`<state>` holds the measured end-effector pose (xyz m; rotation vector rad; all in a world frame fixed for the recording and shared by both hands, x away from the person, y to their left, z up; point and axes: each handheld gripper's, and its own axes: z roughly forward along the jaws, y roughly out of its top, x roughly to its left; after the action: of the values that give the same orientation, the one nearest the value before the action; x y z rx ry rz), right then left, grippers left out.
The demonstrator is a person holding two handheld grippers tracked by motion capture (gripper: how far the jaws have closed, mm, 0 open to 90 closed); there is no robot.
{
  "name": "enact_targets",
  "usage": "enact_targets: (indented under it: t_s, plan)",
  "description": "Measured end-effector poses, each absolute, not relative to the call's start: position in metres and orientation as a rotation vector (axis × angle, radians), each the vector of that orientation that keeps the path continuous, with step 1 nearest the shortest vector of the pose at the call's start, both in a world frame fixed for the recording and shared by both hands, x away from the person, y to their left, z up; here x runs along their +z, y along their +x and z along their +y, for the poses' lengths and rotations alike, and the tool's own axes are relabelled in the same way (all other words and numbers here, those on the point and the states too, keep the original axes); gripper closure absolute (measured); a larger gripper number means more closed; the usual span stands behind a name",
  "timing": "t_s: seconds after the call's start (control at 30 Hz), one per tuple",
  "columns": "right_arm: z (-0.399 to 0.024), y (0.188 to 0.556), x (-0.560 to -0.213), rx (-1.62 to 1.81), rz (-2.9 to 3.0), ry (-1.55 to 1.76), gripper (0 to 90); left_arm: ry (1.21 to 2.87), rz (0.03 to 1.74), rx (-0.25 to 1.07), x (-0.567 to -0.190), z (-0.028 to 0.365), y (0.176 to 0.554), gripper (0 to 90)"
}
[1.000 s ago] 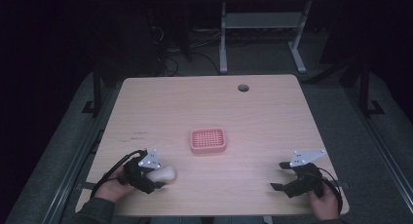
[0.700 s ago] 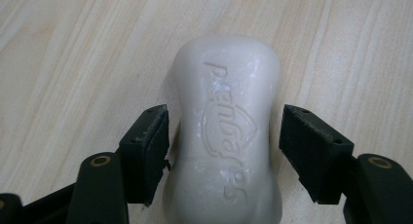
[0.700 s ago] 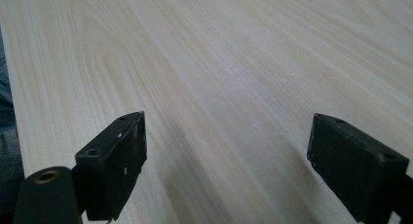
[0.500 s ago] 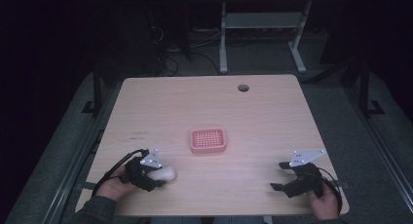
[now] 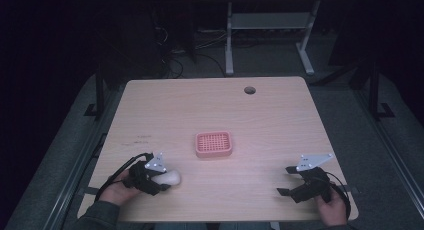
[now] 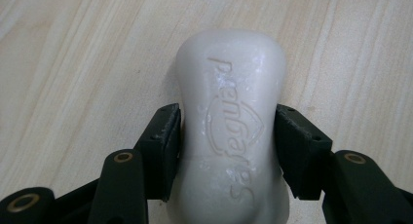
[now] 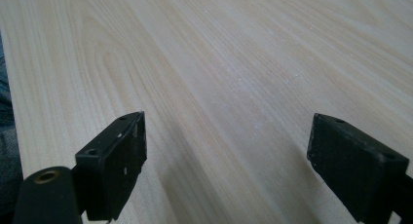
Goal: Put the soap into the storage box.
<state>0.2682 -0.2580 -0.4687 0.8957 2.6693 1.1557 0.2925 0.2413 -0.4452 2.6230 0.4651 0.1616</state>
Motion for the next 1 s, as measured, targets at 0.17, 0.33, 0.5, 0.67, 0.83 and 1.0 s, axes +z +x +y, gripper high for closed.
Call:
enact_targets:
  t_s: [0.17, 0.33, 0.5, 0.67, 0.83, 1.0]
  plan:
    - [-0.2582, 0.2682, -0.4687, 1.156, 2.669, 0.896, 14.2, 2.619, 0.472, 0.144, -0.4453, 0.2410, 0.2936, 47.2]
    - [-0.2584, 0.2681, -0.4683, 1.159, 2.668, 0.898, 14.2, 2.624, 0.482, 0.124, -0.4448, 0.2400, 0.2941, 47.9]
    - [-0.2588, 0.2683, -0.4684, 1.160, 2.666, 0.890, 14.1, 2.619, 0.493, 0.113, -0.4448, 0.2391, 0.2944, 48.5]
    - [-0.2593, 0.2679, -0.4677, 1.163, 2.663, 0.890, 14.1, 2.619, 0.494, 0.118, -0.4443, 0.2401, 0.2950, 48.9]
    - [-0.2598, 0.2677, -0.4676, 1.161, 2.662, 0.890, 14.2, 2.621, 0.508, 0.109, -0.4441, 0.2405, 0.2941, 49.1]
    - [-0.2602, 0.2675, -0.4674, 1.162, 2.660, 0.889, 14.2, 2.631, 0.507, 0.120, -0.4435, 0.2405, 0.2945, 49.1]
